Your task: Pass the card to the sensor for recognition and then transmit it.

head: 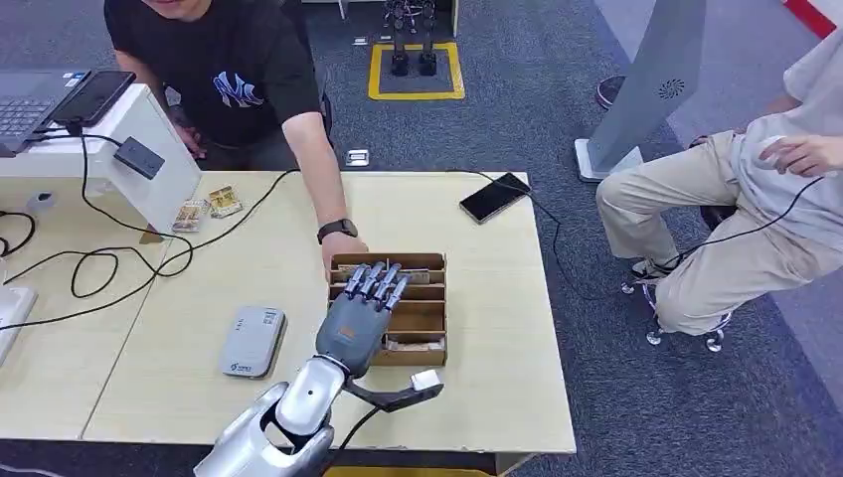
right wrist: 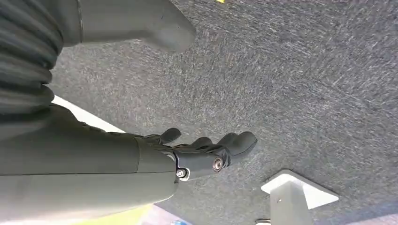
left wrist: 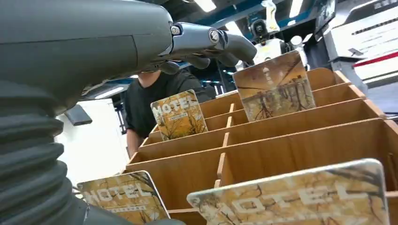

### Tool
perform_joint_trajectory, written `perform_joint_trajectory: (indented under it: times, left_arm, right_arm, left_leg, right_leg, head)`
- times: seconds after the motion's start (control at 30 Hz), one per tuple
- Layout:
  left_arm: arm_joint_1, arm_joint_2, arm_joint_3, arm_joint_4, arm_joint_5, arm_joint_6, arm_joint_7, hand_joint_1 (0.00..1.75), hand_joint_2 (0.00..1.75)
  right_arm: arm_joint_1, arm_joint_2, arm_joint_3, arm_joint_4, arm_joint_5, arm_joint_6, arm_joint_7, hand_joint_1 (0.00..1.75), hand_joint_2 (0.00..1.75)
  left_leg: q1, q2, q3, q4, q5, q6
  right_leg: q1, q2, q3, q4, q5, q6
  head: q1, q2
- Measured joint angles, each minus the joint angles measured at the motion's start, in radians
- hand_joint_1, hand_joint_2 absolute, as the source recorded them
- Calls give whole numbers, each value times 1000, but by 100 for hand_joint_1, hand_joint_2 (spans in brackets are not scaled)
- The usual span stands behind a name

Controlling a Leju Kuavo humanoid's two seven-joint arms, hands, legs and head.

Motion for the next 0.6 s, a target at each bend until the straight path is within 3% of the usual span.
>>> perform_joint_trajectory:
  times: [0.6]
  left_arm:
    - [2,0,22,8,0,13,19,0,175]
  right_arm:
    - [0,0,0,4,4,0,13,0,175]
  left_leg:
    - [0,0,0,0,0,0]
  right_leg:
    - [0,0,0,0,0,0]
  head:
    - [0,0]
